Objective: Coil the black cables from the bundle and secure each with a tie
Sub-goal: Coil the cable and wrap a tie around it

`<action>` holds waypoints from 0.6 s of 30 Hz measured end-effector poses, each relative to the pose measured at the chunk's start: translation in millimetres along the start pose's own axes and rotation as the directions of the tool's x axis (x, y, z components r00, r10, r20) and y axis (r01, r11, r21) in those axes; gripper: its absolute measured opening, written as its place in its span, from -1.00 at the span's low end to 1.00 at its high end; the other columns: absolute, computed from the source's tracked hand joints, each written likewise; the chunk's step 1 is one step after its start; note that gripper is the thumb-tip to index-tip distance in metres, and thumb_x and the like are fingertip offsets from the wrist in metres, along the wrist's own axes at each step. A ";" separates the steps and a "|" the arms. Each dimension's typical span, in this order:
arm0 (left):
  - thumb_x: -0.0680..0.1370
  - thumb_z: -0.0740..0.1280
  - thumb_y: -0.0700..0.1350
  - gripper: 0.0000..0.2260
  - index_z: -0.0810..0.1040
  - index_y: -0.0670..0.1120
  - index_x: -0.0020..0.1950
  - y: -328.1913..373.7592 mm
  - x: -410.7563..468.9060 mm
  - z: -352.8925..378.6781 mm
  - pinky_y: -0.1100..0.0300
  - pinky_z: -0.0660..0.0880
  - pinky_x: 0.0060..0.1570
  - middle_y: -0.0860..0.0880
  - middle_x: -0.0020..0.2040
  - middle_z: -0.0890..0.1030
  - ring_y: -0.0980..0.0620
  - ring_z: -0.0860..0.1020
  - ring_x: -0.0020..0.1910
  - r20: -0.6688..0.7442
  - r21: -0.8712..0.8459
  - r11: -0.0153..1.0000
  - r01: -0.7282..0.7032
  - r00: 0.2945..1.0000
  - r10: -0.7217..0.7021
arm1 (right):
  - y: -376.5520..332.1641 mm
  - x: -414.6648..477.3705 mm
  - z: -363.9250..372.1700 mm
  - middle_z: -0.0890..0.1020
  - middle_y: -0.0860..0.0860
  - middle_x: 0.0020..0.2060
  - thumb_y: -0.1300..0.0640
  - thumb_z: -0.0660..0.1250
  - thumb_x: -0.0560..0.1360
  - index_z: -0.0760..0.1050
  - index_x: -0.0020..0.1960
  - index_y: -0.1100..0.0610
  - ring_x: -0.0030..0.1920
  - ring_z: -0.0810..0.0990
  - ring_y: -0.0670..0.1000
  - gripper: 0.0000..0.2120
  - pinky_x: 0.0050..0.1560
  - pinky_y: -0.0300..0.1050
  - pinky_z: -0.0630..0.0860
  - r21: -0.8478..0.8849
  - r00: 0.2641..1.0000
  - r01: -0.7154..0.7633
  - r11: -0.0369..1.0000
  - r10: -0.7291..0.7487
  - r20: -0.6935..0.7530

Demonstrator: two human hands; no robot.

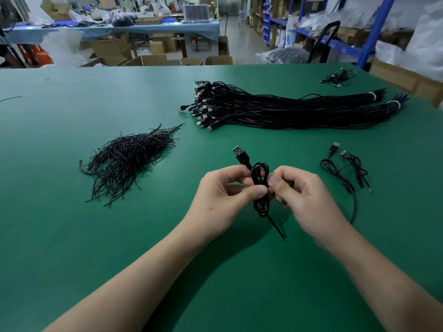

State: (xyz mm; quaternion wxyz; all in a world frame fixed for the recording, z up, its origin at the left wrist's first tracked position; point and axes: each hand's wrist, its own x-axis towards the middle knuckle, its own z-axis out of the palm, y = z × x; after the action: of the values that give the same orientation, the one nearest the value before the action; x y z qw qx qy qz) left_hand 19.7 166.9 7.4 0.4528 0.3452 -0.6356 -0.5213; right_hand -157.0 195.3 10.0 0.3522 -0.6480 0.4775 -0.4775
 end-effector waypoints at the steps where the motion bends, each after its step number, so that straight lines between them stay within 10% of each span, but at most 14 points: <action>1: 0.49 0.49 -0.13 -0.80 0.65 -0.21 0.04 0.2 -0.4 1.4 -0.33 0.53 0.16 -0.13 -0.15 0.61 -0.26 0.70 -0.01 -0.016 0.018 1.000 -0.009 1.000 0.009 | 0.1 -0.1 1.9 0.46 -0.21 -0.46 0.10 0.24 0.67 0.47 -0.25 0.07 -0.42 0.38 -0.22 -0.69 -0.33 -0.32 0.32 0.049 1.000 -0.023 0.999 0.023 -0.013; 8: 0.51 0.52 -0.20 -0.86 0.69 -0.05 0.04 -2.2 -3.3 2.4 0.28 0.57 -0.02 0.11 -0.05 0.70 0.14 0.68 -0.13 -0.067 0.403 0.862 -0.307 0.929 0.363 | -1.4 -0.4 9.2 0.20 -0.13 -0.48 0.04 0.28 0.64 0.46 -0.29 0.04 -0.47 0.10 -0.11 -0.67 -0.49 -0.30 0.10 0.349 0.966 -0.248 0.904 0.259 0.017; 14: 0.65 0.31 -0.15 -0.81 0.73 -0.05 0.10 -0.9 2.3 -5.1 0.05 0.53 -0.11 0.00 -0.01 0.65 -0.03 0.60 -0.11 0.201 0.710 0.381 -0.592 0.689 0.696 | 1.6 -1.2 9.5 0.23 -0.03 -0.39 0.11 0.27 0.61 0.55 -0.27 0.00 -0.45 0.10 -0.09 -0.72 -0.50 -0.29 0.10 0.508 0.948 -0.311 0.803 0.299 0.106; 18: 0.61 0.34 -0.29 -0.74 0.69 -0.06 0.22 -2.7 -0.4 -3.6 0.12 0.51 -0.04 -0.05 0.02 0.57 0.00 0.57 -0.05 0.101 0.492 0.720 -0.490 0.853 0.512 | -1.4 -0.7 8.4 0.32 -0.10 -0.46 0.12 0.26 0.66 0.50 -0.22 0.13 -0.48 0.23 -0.14 -0.72 -0.47 -0.34 0.19 0.311 0.974 -0.182 0.933 0.215 -0.076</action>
State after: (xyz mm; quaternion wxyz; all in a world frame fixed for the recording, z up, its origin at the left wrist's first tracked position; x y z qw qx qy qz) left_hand 23.1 165.4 4.9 0.4844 0.2766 -0.8081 -0.1890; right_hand -148.7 196.4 8.5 0.4670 -0.5080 0.4806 -0.5412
